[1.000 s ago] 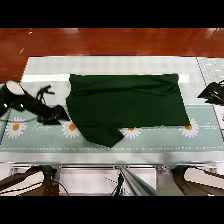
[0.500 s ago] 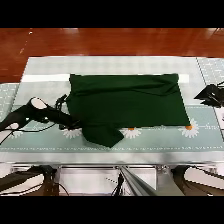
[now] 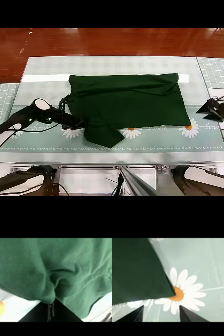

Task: Fold the shirts.

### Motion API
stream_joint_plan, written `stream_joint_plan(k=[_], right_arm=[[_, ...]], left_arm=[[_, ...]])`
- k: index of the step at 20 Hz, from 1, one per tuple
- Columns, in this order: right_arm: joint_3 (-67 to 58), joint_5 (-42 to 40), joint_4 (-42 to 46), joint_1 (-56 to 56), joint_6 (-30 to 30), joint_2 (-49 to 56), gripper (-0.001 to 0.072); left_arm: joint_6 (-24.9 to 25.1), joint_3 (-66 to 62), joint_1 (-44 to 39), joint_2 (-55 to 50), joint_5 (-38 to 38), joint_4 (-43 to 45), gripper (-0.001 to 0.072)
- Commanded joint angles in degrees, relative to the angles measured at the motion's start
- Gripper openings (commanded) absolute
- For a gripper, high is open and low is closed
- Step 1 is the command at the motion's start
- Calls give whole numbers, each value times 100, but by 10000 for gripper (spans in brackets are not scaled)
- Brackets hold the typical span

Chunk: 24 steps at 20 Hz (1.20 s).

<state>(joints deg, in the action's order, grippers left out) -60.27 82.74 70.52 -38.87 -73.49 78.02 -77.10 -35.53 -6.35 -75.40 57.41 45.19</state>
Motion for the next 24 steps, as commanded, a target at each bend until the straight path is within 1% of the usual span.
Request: stream_joint_plan(k=[1,2,5,7,10,13,14,15,16,17,19,20,22,23,24], right_arm=[[688,-238,-90,-208,251,-2,500],[813,-437,-96,-208,264,-2,557],[942,-1036,-160,-205,162,-2,558],[946,-1283,-192,-197,17,20,558],[946,-1198,-463,-94,13,337,555],[944,-1250,-568,577,22,671,532],[942,-1325,-564,828,26,693,445],[898,-1384,-446,1045,26,680,271],[778,-1357,-280,1182,20,675,116],[564,-1207,-149,1257,9,673,23],[-83,-763,-109,1255,24,669,22],[-452,-671,-190,1255,26,616,22],[-938,-1139,-953,1259,9,391,22],[-1126,-1565,-1475,1309,11,299,22],[-1294,-1996,-1808,1412,11,282,21]], left_arm=[[109,-9,125,186,118,-85,26],[109,-9,136,229,116,-90,26],[149,-9,133,319,118,-96,27],[173,-9,133,332,109,-111,26],[321,-9,136,330,103,-129,27],[319,-11,136,330,52,-129,26],[321,-28,136,330,37,-127,26],[404,-85,160,332,46,-127,26],[472,-201,212,334,70,-125,26],[468,-350,293,350,72,-127,26],[463,-813,518,466,103,-127,26],[466,-1143,651,551,173,-127,26],[463,-1899,909,684,234,-127,26],[455,-2295,1003,682,199,-129,26],[376,-2684,1036,627,15,-131,26]])
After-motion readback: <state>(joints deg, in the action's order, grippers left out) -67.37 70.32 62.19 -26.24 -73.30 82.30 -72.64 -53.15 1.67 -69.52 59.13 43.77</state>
